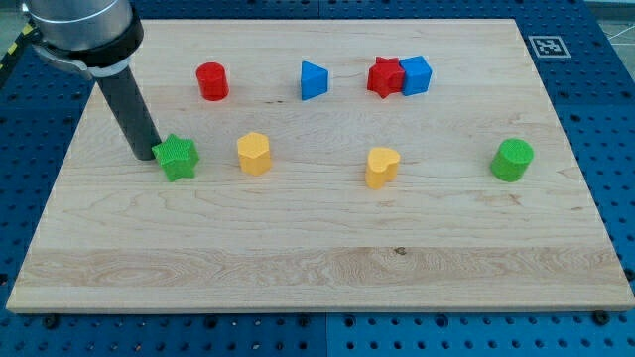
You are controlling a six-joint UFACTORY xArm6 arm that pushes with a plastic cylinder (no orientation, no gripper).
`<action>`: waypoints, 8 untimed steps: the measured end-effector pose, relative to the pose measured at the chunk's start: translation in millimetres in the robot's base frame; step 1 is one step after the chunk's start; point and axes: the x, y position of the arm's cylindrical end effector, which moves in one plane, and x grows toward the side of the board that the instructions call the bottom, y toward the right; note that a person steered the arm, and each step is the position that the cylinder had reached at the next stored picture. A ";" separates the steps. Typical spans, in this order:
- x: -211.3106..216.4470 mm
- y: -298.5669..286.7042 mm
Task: Slide green star to yellow hexagon
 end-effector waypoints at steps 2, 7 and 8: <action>25.7 17.6; 40.3 1.9; 24.0 30.7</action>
